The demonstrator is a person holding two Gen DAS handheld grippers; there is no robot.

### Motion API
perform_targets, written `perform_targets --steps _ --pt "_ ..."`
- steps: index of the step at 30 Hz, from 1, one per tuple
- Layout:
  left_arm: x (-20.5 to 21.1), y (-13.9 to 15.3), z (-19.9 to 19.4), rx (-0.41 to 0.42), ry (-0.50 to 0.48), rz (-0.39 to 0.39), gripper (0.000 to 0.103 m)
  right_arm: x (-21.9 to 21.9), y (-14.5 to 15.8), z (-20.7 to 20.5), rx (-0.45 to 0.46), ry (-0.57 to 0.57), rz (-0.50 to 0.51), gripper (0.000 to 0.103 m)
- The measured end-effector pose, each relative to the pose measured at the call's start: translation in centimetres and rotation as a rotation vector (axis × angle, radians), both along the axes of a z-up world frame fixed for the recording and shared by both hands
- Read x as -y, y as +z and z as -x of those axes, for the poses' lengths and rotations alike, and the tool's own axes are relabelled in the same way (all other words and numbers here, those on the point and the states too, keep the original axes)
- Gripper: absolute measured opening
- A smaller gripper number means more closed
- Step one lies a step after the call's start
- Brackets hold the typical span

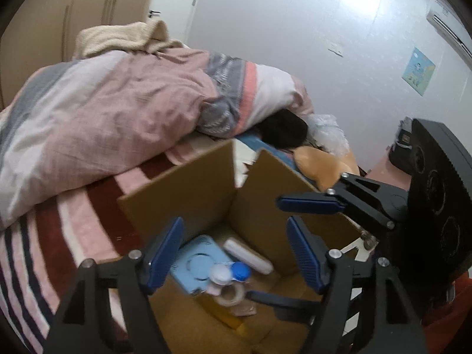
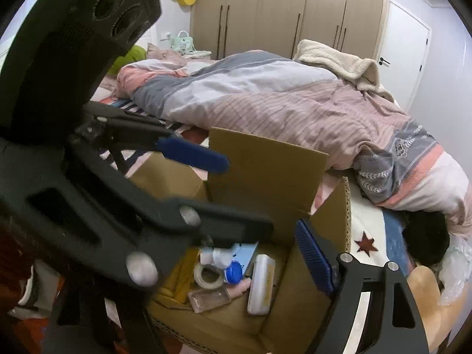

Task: Organize rigid objects
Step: 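Carry the lens case into the cardboard box and open the right gripper, then grasp the purple 'Enjoy traveling' box with the right gripper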

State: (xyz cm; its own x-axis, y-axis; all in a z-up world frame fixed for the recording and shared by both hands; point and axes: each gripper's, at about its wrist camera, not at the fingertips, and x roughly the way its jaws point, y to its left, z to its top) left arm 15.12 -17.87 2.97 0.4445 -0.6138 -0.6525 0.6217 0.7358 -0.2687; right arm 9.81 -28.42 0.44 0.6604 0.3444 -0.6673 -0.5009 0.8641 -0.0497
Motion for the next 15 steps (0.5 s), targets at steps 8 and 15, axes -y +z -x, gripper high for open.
perform_targets --steps 8,15 --pt "-10.0 1.1 3.0 0.088 0.205 0.003 0.07 -4.3 2.4 2.9 0.06 0.142 -0.095 0.078" --pt "-18.8 -0.7 6.4 0.141 0.388 0.006 0.072 -11.8 2.4 5.7 0.031 0.299 -0.162 0.078"
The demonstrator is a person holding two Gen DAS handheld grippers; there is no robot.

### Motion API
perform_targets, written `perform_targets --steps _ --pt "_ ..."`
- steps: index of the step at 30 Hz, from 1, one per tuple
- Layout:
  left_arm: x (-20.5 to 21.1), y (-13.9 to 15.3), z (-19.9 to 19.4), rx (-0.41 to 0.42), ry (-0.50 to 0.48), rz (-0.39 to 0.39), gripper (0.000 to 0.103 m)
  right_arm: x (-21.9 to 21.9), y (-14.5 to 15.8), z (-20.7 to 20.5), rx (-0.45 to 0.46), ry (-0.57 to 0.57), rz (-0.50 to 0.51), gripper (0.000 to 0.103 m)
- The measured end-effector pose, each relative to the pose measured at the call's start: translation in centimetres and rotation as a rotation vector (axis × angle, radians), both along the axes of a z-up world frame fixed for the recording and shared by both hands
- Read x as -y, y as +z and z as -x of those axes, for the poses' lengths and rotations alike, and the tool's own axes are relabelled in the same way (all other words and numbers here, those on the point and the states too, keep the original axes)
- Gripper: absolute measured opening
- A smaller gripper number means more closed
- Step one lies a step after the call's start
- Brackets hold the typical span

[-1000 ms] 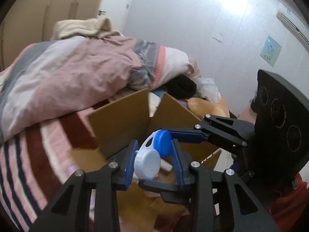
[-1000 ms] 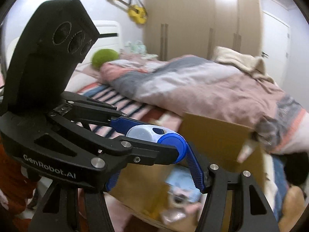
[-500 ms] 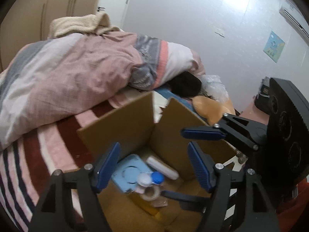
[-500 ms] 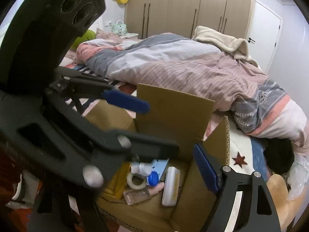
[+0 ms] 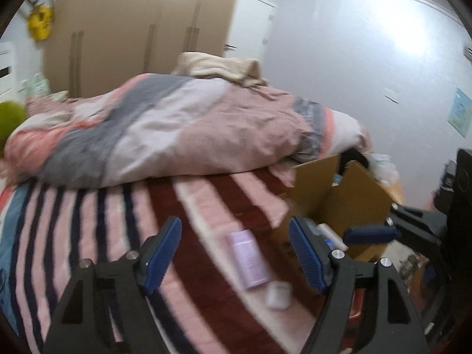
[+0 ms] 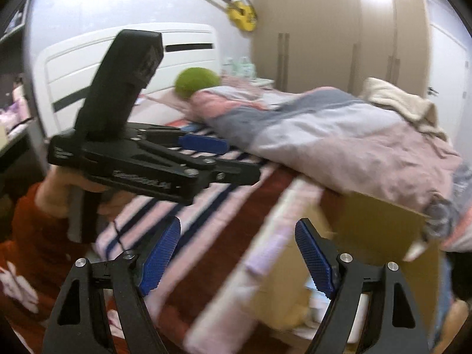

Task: Organize rigid objects
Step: 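Grasp the purple 'Enjoy traveling' box with the right gripper, then lower the purple box into the cardboard box and release it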

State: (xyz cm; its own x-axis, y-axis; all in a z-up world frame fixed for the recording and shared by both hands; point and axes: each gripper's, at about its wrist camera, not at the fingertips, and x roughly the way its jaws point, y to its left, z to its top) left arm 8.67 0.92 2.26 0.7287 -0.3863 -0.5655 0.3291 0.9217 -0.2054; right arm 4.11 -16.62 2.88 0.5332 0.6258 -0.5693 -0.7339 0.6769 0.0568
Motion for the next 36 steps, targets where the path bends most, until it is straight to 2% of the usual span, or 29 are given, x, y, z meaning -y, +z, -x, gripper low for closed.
perform_targets --steps 2,6,9,11,14,15,17,21,24,25,26,28,30,36 --pt "-1.9 -1.2 0.5 -0.008 0.041 0.008 0.072 -2.2 -1.1 0.5 -0.027 0.029 0.0 0.078" --pt "-4.8 -4.3 1.6 -0.033 0.078 0.026 0.072 -5.6 -4.4 1.5 -0.035 0.004 0.038 0.078" --pt "-6.0 -6.3 2.2 -0.058 0.094 0.028 0.072 -7.2 -7.9 0.9 -0.107 -0.046 0.066 0.078" --pt "-6.5 -7.3 2.6 -0.071 0.09 0.052 0.072 -7.4 -9.6 -0.2 -0.147 -0.104 0.08 0.077" --pt "-7.1 -8.2 3.1 -0.078 0.091 0.087 0.072 -6.8 -11.5 -2.5 -0.122 -0.284 0.14 0.078" --pt "-7.3 -8.5 3.2 -0.079 0.091 0.098 0.072 -6.2 -12.1 -3.6 -0.122 -0.358 0.138 0.078" --pt "-7.4 -8.9 3.3 -0.084 0.091 0.116 0.072 -5.2 -13.0 -4.9 -0.146 -0.436 0.127 0.078" --pt "-7.4 -9.3 3.3 -0.092 0.085 0.127 0.072 -4.8 -15.0 -7.8 -0.164 -0.5 0.182 0.076" --pt "-7.1 -9.1 3.5 -0.089 0.075 0.129 0.072 -4.8 -16.1 -9.2 -0.174 -0.53 0.208 0.067" --pt "-7.1 -9.1 3.5 -0.089 0.074 0.127 0.072 -4.8 -16.6 -9.6 -0.178 -0.542 0.221 0.061" --pt "-7.2 -9.0 3.4 -0.089 0.074 0.127 0.072 -4.8 -16.9 -9.8 -0.183 -0.549 0.231 0.047" --pt "-7.3 -8.9 3.4 -0.09 0.077 0.126 0.072 -4.6 -17.5 -10.3 -0.214 -0.541 0.235 0.034" --pt "-7.2 -8.9 3.3 -0.093 0.078 0.125 0.072 -4.8 -17.1 -9.8 -0.197 -0.511 0.23 0.034" --pt "-6.7 -8.1 3.2 -0.091 0.05 0.139 0.072 -7.3 -14.1 -6.8 -0.173 -0.293 0.146 0.033"
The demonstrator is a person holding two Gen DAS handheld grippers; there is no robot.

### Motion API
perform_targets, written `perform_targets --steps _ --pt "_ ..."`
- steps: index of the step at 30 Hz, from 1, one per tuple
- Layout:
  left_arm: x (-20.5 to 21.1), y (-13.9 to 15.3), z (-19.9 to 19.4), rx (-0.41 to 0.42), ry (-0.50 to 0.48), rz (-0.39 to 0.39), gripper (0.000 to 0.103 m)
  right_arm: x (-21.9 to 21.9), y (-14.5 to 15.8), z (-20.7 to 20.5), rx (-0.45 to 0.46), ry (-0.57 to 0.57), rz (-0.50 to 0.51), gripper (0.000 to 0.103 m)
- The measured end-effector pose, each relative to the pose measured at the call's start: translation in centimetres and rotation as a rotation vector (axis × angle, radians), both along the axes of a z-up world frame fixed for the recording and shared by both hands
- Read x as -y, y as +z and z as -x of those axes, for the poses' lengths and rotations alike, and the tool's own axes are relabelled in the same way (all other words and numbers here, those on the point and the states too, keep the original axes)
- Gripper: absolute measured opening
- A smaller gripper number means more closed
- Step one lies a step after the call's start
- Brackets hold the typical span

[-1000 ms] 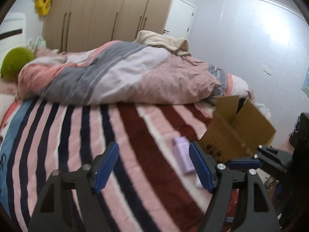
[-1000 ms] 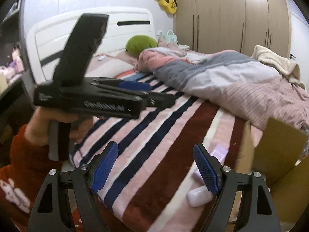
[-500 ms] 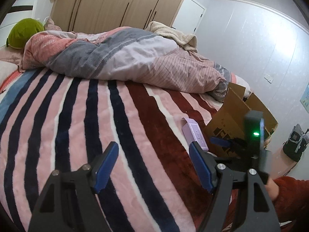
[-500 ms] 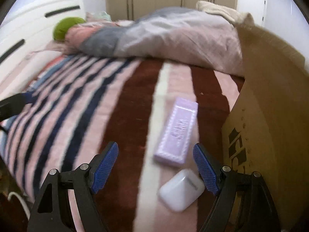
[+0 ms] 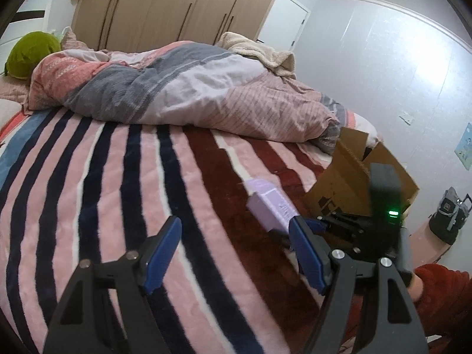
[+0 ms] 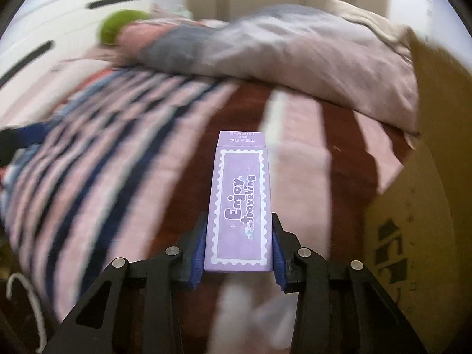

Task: Organize rigid objects
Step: 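Lower the purple box into the cardboard box and release it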

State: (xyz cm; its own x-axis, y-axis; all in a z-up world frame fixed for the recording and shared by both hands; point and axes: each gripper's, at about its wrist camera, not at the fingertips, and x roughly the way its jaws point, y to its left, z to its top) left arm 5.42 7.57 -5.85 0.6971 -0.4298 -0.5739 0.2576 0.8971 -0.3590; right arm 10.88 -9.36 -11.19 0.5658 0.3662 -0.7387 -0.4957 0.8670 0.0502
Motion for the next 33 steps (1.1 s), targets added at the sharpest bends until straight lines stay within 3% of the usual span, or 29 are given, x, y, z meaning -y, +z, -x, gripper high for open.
perform_targets --steps 8,10,12,21,29,33 --pt "2.8 3.8 0.1 0.047 -0.094 0.082 0.072 -1.1 7.3 5.4 0.053 0.222 -0.157 0.033" --pt "4.2 5.1 0.1 0.064 -0.121 0.088 0.067 -0.1 8.8 6.3 0.074 0.245 -0.185 0.033" --pt "6.0 6.1 -0.2 0.08 -0.129 0.057 0.055 1.2 10.0 7.0 0.114 0.25 -0.191 0.033" --pt "15.6 9.4 -3.1 0.122 -0.264 -0.008 0.049 9.9 12.4 6.5 0.169 0.136 -0.224 0.033" --pt "24.1 10.1 -7.3 0.081 -0.407 -0.041 0.049 17.6 12.9 4.2 0.141 -0.002 -0.203 0.033" --pt "26.6 9.7 -8.5 0.049 -0.451 -0.043 0.052 19.7 12.7 3.5 0.135 -0.049 -0.143 0.034"
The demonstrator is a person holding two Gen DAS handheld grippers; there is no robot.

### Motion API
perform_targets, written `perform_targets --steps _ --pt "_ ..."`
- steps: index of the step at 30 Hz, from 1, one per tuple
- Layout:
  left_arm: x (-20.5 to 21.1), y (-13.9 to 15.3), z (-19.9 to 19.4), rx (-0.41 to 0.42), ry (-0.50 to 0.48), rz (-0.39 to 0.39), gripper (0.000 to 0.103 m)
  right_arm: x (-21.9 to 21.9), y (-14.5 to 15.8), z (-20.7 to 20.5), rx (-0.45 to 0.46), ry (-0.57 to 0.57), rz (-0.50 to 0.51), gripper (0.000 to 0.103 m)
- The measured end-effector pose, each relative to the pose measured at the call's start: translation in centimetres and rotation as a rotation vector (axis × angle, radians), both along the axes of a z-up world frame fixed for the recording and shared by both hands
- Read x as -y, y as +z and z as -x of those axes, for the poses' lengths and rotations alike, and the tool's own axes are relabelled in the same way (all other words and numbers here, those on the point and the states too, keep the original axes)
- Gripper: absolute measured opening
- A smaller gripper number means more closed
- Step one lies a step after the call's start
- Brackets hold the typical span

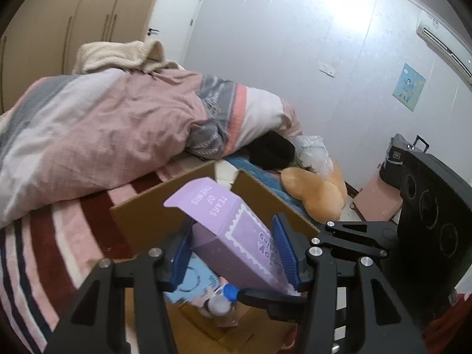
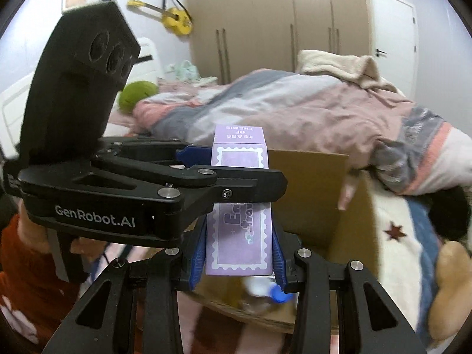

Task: Organize rigid objects
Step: 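Lower the purple box into the cardboard box and release it, then grasp the white earbud case with the right gripper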

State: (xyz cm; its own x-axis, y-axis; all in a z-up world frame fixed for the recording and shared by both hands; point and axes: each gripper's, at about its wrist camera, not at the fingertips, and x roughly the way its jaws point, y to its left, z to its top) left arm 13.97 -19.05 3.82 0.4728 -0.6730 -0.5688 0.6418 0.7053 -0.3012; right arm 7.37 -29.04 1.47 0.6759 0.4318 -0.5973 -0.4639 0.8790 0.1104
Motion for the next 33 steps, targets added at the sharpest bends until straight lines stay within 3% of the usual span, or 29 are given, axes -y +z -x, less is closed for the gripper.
perform_targets --steps 1,2,3,5,6,15,23,29,33 --pt "0.4 -0.1 -0.1 -0.002 0.003 -0.013 0.057 0.4 -0.2 -0.2 -0.006 -0.019 0.022 0.034" --pt "0.7 -0.3 -0.1 0.005 0.023 -0.037 0.072 0.5 -0.4 -0.3 -0.005 -0.039 0.049 0.034" --pt "0.7 -0.3 0.0 0.02 0.044 -0.052 0.08 0.6 -0.7 -0.5 0.002 -0.062 0.079 0.036" --pt "0.5 -0.3 0.1 0.019 0.039 -0.046 0.081 1.0 -1.1 -0.2 0.02 -0.086 0.112 0.062" --pt "0.3 -0.4 0.1 0.009 0.034 -0.036 0.081 1.2 -1.2 -0.1 0.023 -0.081 0.104 0.065" --pt "-4.6 0.5 1.8 0.046 0.126 -0.017 0.081 0.0 -1.1 0.0 0.027 -0.035 0.077 0.065" --pt "-12.7 1.5 6.1 0.135 0.301 -0.016 0.082 -5.2 1.5 4.2 0.118 0.164 -0.011 0.064" --pt "-18.7 -1.0 8.6 0.139 0.432 -0.012 0.082 -10.3 0.9 7.6 0.141 0.307 -0.051 0.063" --pt "-21.3 -4.2 9.5 0.108 0.467 -0.008 0.082 -13.4 -1.7 8.6 0.062 0.375 -0.042 0.063"
